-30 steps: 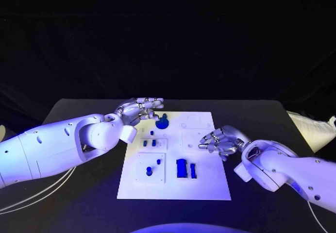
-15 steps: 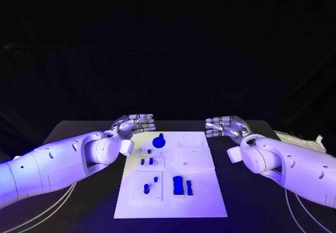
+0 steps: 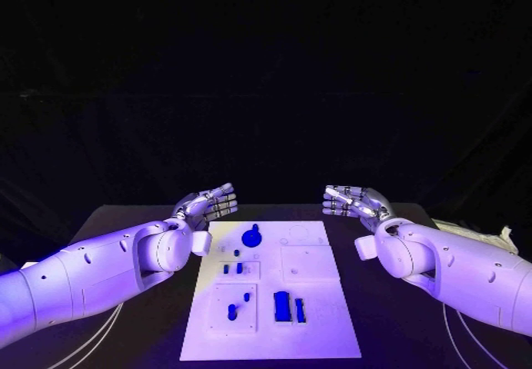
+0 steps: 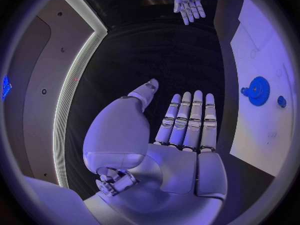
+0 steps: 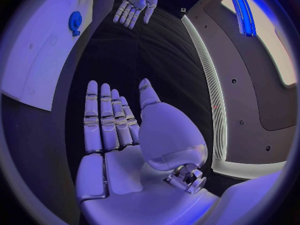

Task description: Assemble the parts on the task board

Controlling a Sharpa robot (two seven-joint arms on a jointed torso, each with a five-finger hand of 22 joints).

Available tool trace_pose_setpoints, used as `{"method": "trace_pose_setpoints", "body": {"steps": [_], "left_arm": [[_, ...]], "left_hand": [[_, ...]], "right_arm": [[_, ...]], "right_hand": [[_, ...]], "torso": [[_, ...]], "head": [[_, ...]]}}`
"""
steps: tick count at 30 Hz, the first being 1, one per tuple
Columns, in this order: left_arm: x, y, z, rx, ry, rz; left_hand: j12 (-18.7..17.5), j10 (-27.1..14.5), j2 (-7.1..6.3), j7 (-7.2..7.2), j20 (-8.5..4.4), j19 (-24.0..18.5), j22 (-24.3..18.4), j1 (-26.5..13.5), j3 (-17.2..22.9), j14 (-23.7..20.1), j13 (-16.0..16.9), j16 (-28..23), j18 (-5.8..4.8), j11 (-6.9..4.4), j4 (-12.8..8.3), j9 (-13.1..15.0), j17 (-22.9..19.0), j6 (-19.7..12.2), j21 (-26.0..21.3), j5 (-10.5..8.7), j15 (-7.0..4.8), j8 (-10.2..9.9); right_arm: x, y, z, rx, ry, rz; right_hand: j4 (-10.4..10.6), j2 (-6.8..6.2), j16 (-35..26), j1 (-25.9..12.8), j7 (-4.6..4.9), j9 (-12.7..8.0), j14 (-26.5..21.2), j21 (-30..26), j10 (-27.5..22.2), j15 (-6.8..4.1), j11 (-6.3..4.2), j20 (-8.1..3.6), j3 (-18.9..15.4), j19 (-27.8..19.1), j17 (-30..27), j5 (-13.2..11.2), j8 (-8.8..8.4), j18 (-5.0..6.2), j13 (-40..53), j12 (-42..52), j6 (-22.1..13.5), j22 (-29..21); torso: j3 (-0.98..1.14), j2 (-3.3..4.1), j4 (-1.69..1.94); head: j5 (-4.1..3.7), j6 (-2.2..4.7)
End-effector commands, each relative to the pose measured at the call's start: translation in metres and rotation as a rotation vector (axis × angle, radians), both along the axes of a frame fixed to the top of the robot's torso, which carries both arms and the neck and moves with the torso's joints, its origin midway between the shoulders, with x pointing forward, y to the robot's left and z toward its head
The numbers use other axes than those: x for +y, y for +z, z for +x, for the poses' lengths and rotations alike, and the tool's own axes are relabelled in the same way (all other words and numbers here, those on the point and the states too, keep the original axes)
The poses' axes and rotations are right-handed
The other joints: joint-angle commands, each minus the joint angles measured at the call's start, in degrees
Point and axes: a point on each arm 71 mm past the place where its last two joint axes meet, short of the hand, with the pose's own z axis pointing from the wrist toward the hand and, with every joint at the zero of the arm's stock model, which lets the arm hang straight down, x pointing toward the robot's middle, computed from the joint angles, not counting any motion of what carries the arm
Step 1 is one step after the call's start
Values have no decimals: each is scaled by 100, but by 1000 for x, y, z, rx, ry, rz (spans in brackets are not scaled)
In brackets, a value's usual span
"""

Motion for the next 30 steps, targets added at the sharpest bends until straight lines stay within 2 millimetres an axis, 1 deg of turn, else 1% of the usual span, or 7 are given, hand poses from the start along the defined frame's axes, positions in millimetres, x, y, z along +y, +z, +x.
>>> {"method": "trace_pose_setpoints", "body": {"steps": [1,2,7,8,9,10,30], "left_arm": [[-5,2,-3,-20,19,26],[-6,2,-4,-22,22,30],[-19,7,-16,-62,61,84],[-22,8,-19,-73,70,96],[-25,10,-22,-84,79,109],[-29,12,-27,-101,94,128],[-50,26,-51,-198,165,215]], "left_hand": [[-148,-1599,580,-268,-365,-1196,-547,-1959,-596,-1429,-140,-311,-273,-214,-19,-152,-488,-1525,-175,-195,-191,-156],[-148,-1642,580,-276,-373,-1229,-562,-2011,-613,-1467,-140,-318,-273,-220,-19,-152,-488,-1565,-175,-197,-597,-156],[-148,-2316,580,-390,-528,-1731,-792,-2834,-861,-2069,-140,-450,-338,-677,-19,-152,-488,-2206,-175,-607,-597,-156],[-148,-2428,580,-408,-553,-1814,-830,-2970,-905,-2169,-140,-467,-365,-677,-19,-152,-488,-2313,-175,-607,-597,-156],[-148,-2529,580,-424,-574,-1891,-864,-3094,-941,-2259,-140,-492,-398,-677,-19,-152,-488,-2409,-175,-607,-597,-156],[-148,-2662,580,-841,-604,-1991,-911,-3258,-992,-2378,-140,-513,-398,-677,-19,-152,-488,-2536,-175,-607,-597,-156],[-148,-3994,580,-841,-1137,-2982,-1716,-4887,-1869,-3567,-140,-973,-866,-677,-19,-152,-488,-3804,-175,-607,-597,-156]], "right_arm": [[6,3,-4,-15,-30,16],[7,4,-5,-17,-33,18],[19,11,-20,-36,-93,48],[22,13,-24,-39,-107,54],[24,15,-28,-42,-121,59],[28,17,-34,-45,-140,66],[42,26,-59,-46,-218,82]], "right_hand": [[19,-194,-182,-2197,-250,-568,-1792,-198,-1681,-161,-520,-247,263,-1681,-219,-243,-143,-264,-140,-147,-1463,-191],[19,-199,-182,-2255,-257,-568,-1839,-208,-1726,-161,-520,-253,269,-1725,-224,-250,-143,-264,-140,-147,-1501,-197],[19,-609,-182,-3173,-363,-568,-2590,-639,-2426,-161,-520,-356,379,-2430,-686,-352,-143,-360,-140,-147,-2116,-600],[19,-609,-182,-3326,-380,-568,-2715,-639,-2546,-161,-520,-773,396,-2547,-686,-762,-143,-388,-140,-147,-2218,-600],[19,-609,-182,-3465,-783,-568,-2827,-639,-2651,-161,-520,-773,401,-2652,-686,-762,-143,-388,-140,-147,-2310,-600],[19,-609,-182,-3640,-783,-568,-2970,-639,-2786,-161,-520,-773,829,-2785,-686,-762,-143,-388,-140,-147,-2427,-600],[19,-609,-182,-5474,-783,-568,-4468,-639,-4192,-161,-520,-773,829,-4190,-686,-762,-143,-880,-140,-147,-3645,-600]], "torso": [[50,-31,140],[57,-36,159],[100,-63,277],[102,-64,280],[102,-64,280],[102,-64,280],[102,-64,280]], "head": [[-101,129],[-116,149],[-209,274],[-211,278],[-211,278],[-211,278],[-211,278]]}}
